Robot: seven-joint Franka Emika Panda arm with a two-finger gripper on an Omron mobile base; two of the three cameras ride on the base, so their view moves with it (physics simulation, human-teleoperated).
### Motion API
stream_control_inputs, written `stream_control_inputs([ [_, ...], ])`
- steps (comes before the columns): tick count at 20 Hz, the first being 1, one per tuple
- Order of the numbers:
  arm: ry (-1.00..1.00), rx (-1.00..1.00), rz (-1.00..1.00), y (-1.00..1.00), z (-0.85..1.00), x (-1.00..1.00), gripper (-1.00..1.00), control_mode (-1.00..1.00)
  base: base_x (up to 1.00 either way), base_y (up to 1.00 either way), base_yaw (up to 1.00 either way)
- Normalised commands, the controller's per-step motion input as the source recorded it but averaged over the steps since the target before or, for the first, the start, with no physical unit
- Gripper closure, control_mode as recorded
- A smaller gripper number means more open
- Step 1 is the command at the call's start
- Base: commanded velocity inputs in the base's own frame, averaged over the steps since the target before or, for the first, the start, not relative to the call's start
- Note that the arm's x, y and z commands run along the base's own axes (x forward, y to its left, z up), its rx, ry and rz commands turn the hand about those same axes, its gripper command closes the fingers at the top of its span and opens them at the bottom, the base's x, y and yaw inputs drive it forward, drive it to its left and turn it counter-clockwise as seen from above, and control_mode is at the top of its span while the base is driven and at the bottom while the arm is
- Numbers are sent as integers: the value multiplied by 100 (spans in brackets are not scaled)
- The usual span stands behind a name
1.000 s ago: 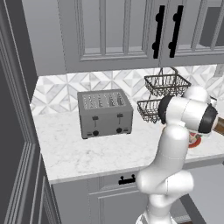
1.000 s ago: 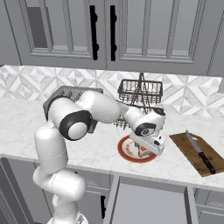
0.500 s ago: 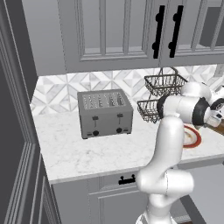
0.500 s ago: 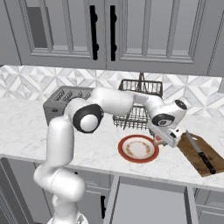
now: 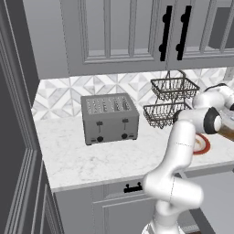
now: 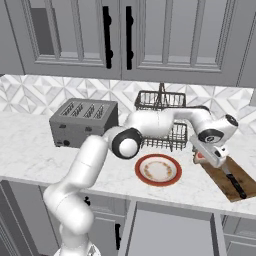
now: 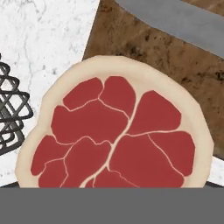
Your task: Pick up the knife from the drawer and place it on the cutting board. Then place the meat from the plate to the cutting board.
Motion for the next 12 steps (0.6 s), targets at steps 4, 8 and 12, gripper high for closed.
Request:
stream_control_inputs([
  [4,-3,-16,-10,-8,-35,7,100,-100,0,0,0],
  [8,-6,-27,-10,0,-80,18,100,-100,0,0,0],
  [12,-18,-26,-14,0,-47,16,100,-100,0,0,0],
])
